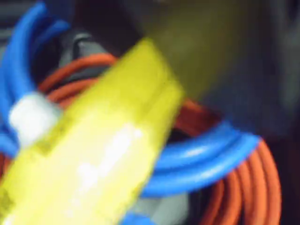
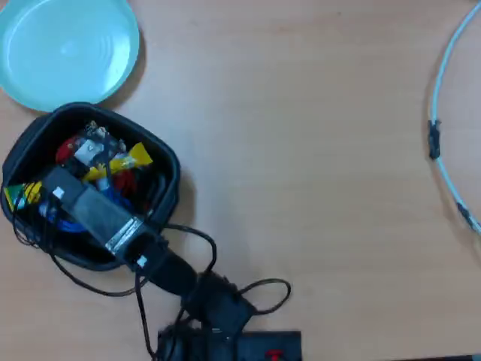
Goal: Pick up the yellow instant coffee stick, then put it in the black bowl
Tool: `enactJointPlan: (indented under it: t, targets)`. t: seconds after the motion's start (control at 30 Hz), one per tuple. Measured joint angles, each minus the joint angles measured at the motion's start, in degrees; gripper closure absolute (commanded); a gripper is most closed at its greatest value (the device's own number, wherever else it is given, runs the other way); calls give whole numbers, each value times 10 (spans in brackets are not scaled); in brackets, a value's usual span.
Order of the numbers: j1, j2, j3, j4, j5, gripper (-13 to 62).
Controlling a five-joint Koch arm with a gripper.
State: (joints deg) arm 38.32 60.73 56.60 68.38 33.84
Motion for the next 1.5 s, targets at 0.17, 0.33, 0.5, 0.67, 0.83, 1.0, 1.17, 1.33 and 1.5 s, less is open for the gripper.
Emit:
enactJointPlan:
  t: [0.17,0.33,0.5,0.67,0.83,1.0,1.17,1.33,1.5]
  targets:
    - [0,-1,0,1,4,18]
    - [0,-1,0,21,4,8]
    - [-1,-1,0,84,7,10]
    - [-2,18,-1,156,38,10]
    - [0,72,-1,209,39,11]
    - [22,123,-2,237,33,6]
    - [84,153,-1,247,-47,6]
    - [142,178,-1,248,-183,6]
    - [212,186,6,246,-248,5]
